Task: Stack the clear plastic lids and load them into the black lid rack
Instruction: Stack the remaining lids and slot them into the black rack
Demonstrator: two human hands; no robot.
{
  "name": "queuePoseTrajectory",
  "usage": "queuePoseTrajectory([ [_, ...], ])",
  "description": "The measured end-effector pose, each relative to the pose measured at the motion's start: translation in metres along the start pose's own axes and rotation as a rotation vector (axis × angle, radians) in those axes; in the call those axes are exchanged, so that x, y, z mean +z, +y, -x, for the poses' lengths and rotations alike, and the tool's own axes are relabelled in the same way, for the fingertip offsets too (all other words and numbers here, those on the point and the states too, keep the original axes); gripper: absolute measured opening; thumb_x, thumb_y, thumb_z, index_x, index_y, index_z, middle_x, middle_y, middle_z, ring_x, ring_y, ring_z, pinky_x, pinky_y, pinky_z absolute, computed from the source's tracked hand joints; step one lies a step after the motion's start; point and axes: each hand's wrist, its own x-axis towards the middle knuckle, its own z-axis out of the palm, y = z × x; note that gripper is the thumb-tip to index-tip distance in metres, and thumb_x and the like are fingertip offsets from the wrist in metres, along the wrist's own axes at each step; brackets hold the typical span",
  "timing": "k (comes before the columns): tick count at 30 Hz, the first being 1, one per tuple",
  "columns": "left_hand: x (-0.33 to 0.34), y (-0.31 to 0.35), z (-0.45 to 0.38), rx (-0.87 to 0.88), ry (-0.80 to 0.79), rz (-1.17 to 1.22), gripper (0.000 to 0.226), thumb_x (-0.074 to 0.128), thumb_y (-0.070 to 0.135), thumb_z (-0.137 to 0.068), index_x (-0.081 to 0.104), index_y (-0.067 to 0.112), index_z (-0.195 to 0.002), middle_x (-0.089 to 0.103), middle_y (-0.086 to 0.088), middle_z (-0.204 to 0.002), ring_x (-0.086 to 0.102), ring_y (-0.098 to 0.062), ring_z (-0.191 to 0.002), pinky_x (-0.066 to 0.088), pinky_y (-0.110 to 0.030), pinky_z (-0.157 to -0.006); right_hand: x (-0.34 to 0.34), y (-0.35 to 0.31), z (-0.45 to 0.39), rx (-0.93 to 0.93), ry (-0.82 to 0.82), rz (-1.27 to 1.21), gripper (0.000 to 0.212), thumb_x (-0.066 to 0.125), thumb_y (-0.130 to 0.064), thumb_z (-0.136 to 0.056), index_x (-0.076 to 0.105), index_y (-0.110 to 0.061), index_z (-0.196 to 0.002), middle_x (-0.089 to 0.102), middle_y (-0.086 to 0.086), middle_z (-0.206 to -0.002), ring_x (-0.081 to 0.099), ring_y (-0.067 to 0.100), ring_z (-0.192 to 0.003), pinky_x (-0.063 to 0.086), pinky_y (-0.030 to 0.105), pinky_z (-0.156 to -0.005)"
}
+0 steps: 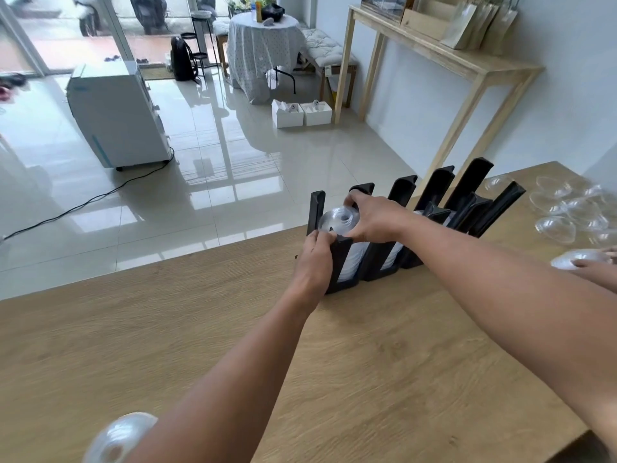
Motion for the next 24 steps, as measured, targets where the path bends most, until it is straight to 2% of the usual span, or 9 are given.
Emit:
queuePoseTrajectory([
  [2, 0.002, 0.001, 0.001, 0.002, -0.004, -0.008, 0.061, 0.035, 0.066, -0.086, 0.067, 0.027, -0.12, 0.07, 0.001, -0.119, 0.061, -0.017, -0.116, 0.043, -0.047, -0.108, 0.001, 0.001, -0.002, 0.003, -0.015, 0.07, 0.076, 0.079, -0.063, -0.071, 0.045, -0.032, -0.131, 0.066, -0.004, -0.108, 0.064, 0.021, -0.095, 0.056, 0.043, -0.088],
  [4, 0.003, 0.001, 0.002, 0.012, -0.012, 0.0, 0.056, 0.032, 0.067, -0.091, 0.069, 0.035, -0.12, 0.072, 0.005, -0.121, 0.062, -0.013, -0.118, 0.042, -0.045, -0.11, 0.001, 0.0, -0.004, 0.006, -0.028, 0.135, 0.078, 0.081, -0.053, -0.075, 0.043, -0.03, -0.138, 0.067, -0.001, -0.118, 0.064, 0.025, -0.102, 0.056, 0.045, -0.092],
  [7, 0.002, 0.001, 0.003, 0.057, -0.045, 0.018, 0.046, 0.027, 0.062, -0.1, 0.072, 0.056, -0.1, 0.076, 0.021, -0.104, 0.065, 0.008, -0.101, 0.043, -0.032, -0.097, 0.002, -0.002, -0.005, 0.004, -0.051, 0.197, 0.089, 0.082, -0.057, -0.074, 0.04, -0.03, -0.147, 0.062, -0.002, -0.136, 0.061, 0.027, -0.118, 0.053, 0.046, -0.098],
  [10, -0.001, 0.003, 0.006, 0.059, -0.077, 0.026, 0.048, 0.024, 0.062, -0.102, 0.07, 0.064, -0.09, 0.072, 0.034, -0.095, 0.061, 0.021, -0.09, 0.039, -0.023, -0.086, 0.001, -0.001, -0.007, 0.003, -0.058, 0.221, 0.095, 0.083, -0.06, -0.074, 0.037, -0.031, -0.152, 0.057, -0.002, -0.146, 0.057, 0.027, -0.128, 0.051, 0.046, -0.102],
  [13, -0.002, 0.0, 0.005, 0.036, -0.094, 0.041, 0.047, 0.025, 0.065, -0.102, 0.071, 0.061, -0.094, 0.074, 0.029, -0.103, 0.063, 0.017, -0.097, 0.04, -0.025, -0.092, 0.001, -0.001, -0.009, -0.006, -0.068, 0.223, 0.102, 0.083, -0.066, -0.073, 0.035, -0.029, -0.155, 0.054, -0.001, -0.151, 0.054, 0.027, -0.133, 0.05, 0.047, -0.104],
  [18, -0.005, -0.002, 0.005, -0.018, -0.079, 0.049, 0.056, 0.028, 0.074, -0.093, 0.072, 0.046, -0.113, 0.075, 0.012, -0.114, 0.065, -0.006, -0.114, 0.042, -0.043, -0.111, 0.001, 0.0, -0.011, 0.0, -0.067, 0.269, 0.106, 0.08, -0.071, -0.07, 0.034, -0.032, -0.156, 0.053, -0.004, -0.151, 0.055, 0.026, -0.132, 0.051, 0.047, -0.102],
  [21, -0.007, 0.0, 0.007, -0.015, -0.099, 0.054, 0.065, 0.027, 0.073, -0.095, 0.068, 0.035, -0.129, 0.074, 0.008, -0.12, 0.064, -0.006, -0.117, 0.041, -0.044, -0.114, 0.002, 0.001, -0.009, 0.009, -0.052, 0.312, 0.106, 0.076, -0.076, -0.07, 0.032, -0.035, -0.157, 0.053, -0.005, -0.151, 0.054, 0.026, -0.133, 0.049, 0.043, -0.097],
  [24, -0.008, 0.001, 0.008, 0.0, -0.106, 0.053, 0.063, 0.026, 0.07, -0.098, 0.066, 0.035, -0.131, 0.073, 0.012, -0.122, 0.064, -0.001, -0.115, 0.04, -0.041, -0.113, 0.002, 0.001, -0.006, 0.017, -0.036, 0.34, 0.099, 0.072, -0.079, -0.071, 0.036, -0.032, -0.151, 0.062, -0.003, -0.136, 0.058, 0.027, -0.124, 0.041, 0.046, -0.095],
])
